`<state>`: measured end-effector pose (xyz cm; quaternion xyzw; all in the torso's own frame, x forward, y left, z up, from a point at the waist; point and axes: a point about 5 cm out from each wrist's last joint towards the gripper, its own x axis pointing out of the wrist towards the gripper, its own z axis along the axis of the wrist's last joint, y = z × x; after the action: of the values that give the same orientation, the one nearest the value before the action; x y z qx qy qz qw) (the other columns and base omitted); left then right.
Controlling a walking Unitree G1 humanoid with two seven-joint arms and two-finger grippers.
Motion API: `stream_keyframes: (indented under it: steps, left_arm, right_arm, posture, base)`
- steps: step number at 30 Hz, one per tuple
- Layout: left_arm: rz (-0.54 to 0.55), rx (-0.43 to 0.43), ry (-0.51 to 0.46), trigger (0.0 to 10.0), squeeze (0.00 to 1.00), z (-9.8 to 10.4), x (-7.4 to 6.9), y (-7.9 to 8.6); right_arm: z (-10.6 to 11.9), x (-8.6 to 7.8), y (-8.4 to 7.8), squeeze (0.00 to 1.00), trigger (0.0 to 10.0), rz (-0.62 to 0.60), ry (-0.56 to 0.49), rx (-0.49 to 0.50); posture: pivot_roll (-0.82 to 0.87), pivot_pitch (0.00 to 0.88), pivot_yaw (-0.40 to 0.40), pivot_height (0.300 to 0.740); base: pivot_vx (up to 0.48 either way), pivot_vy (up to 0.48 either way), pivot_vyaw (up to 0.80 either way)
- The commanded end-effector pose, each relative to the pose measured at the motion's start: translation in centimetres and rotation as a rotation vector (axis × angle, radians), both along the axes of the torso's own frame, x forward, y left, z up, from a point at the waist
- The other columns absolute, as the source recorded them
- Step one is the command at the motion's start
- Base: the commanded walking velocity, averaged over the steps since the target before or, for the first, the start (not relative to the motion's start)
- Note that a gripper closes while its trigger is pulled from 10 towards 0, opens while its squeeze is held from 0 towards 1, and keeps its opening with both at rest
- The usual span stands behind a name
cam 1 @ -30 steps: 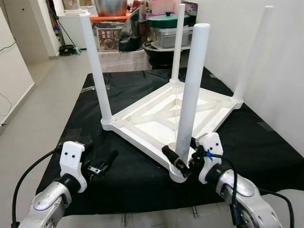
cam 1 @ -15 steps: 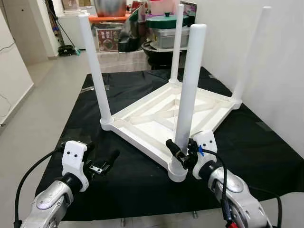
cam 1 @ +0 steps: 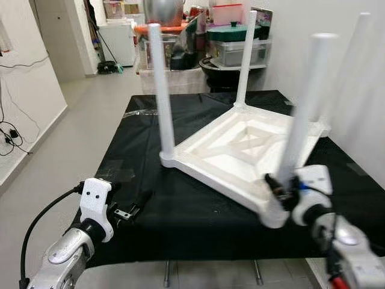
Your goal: Building children table
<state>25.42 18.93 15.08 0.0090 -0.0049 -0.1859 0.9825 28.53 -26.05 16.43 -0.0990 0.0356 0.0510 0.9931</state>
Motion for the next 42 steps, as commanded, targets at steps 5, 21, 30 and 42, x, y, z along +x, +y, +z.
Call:
stream_keyframes:
  steps: [5, 21, 30, 42]
  left_arm:
    - [-0.005, 0.008, 0.002, 10.0, 0.0, -0.3, 0.0, 0.0]
    - [0.008, 0.018, -0.007, 10.0, 0.0, -0.1, -0.2, 0.1]
    - [0.013, 0.019, -0.011, 10.0, 0.0, 0.0, -0.3, 0.2]
    - [0.001, 0.013, -0.005, 10.0, 0.0, -0.2, -0.1, -0.4]
  right_arm:
    - [1.3, 0.0, -6.2, 0.0, 0.0, -0.226, 0.016, -0.156]
    - [0.7, 1.0, -12.7, 0.0, 10.0, -0.688, 0.143, -0.357]
    - [0.6, 1.4, -13.1, 0.0, 10.0, -0.767, 0.135, -0.354]
    - [1.9, 2.5, -12.2, 0.0, 10.0, -0.729, 0.004, -0.287]
  posture:
    - [0.02, 0.0, -0.009, 0.74]
    - [0.06, 0.0, -0.033, 0.74]
    - [0.07, 0.0, -0.034, 0.74]
    - [0.04, 0.0, -0.028, 0.74]
  base:
    - [0.0, 0.0, 0.0]
    - [0.0, 0.0, 0.0]
    - [0.0, 0.0, 0.0]
    - [0.0, 0.0, 0.0]
